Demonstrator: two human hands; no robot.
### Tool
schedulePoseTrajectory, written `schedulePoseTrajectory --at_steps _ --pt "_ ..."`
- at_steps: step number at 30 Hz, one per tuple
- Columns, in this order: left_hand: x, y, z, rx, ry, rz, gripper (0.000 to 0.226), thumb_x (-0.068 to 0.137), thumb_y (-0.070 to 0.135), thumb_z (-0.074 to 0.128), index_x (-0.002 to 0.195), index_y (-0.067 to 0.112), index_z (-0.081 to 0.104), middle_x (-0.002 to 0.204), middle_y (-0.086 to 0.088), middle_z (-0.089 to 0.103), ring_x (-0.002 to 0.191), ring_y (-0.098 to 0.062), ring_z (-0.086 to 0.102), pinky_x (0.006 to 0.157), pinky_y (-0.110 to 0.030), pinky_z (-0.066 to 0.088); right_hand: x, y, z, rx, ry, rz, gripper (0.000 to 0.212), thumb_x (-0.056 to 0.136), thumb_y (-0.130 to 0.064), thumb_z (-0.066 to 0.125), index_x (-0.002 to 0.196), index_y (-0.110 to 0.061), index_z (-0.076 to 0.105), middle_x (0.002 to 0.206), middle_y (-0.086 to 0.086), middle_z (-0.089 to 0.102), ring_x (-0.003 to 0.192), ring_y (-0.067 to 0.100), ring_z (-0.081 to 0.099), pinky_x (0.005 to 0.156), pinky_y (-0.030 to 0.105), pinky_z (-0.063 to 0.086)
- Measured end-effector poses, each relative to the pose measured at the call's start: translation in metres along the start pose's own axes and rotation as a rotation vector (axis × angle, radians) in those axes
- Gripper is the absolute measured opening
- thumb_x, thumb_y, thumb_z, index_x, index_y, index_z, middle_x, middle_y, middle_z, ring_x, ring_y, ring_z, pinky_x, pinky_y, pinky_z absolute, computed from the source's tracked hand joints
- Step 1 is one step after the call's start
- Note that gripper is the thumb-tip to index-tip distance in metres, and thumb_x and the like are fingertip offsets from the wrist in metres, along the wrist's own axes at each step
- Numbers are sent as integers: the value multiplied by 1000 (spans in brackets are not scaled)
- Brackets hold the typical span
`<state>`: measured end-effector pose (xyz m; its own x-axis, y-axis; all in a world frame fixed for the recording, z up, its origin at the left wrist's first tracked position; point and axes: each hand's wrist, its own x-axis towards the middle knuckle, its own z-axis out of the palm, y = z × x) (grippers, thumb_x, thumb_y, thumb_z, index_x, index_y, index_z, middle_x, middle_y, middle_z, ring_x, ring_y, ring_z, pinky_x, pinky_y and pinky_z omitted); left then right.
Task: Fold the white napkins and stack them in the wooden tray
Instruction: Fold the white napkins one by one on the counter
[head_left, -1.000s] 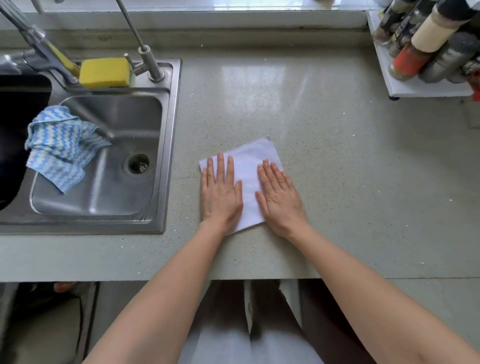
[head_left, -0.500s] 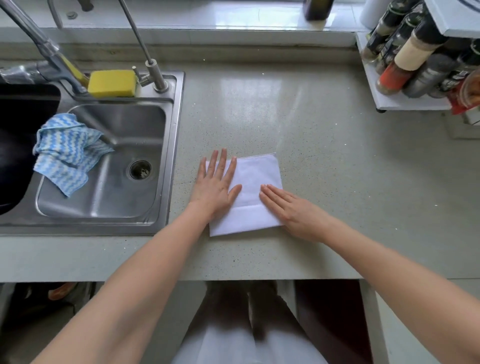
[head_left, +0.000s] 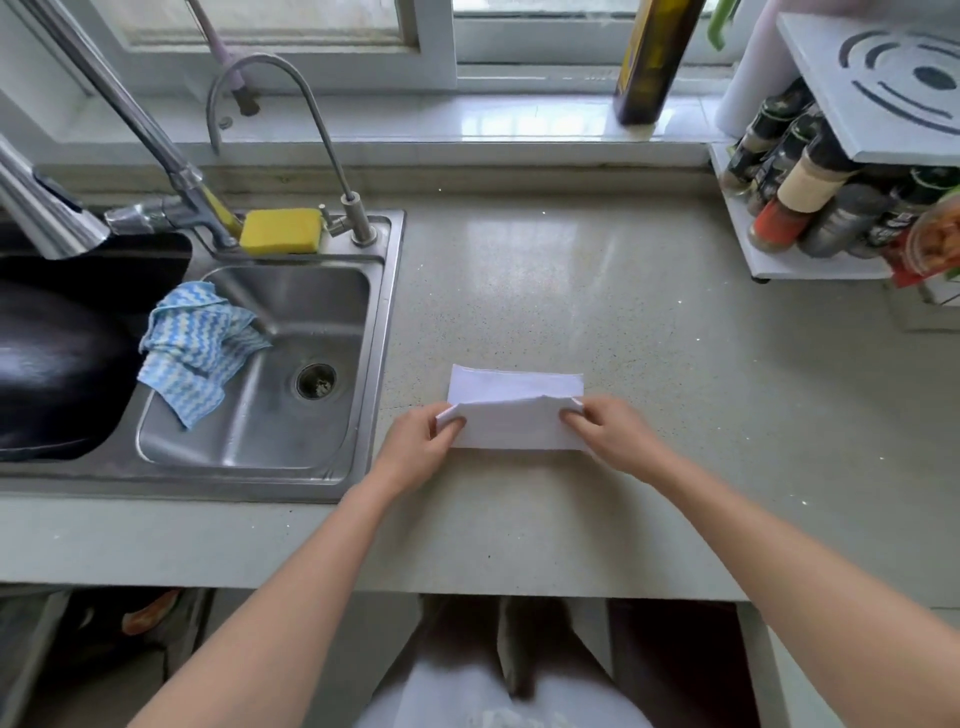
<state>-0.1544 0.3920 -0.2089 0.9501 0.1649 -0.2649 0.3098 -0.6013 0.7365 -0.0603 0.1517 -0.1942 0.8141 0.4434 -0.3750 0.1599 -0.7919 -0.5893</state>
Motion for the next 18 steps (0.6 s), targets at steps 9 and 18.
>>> schedulePoseTrajectory --at_steps 9,18 --pt "58 16 9 431 41 -86 40 104 33 29 121 12 58 105 -20 66 95 -36 60 73 -37 42 33 -9 28 -88 299 280 20 96 -18 42 83 -6 52 93 24 63 86 38 58 64 35 31" --pt "78 18 3 515 -29 -100 34 102 19 37 92 1 63 92 -19 65 81 -33 56 67 -34 38 30 -17 36 34 420 407 22 99 -18 42 102 1 53 99 25 62 90 39 57 66 35 34"
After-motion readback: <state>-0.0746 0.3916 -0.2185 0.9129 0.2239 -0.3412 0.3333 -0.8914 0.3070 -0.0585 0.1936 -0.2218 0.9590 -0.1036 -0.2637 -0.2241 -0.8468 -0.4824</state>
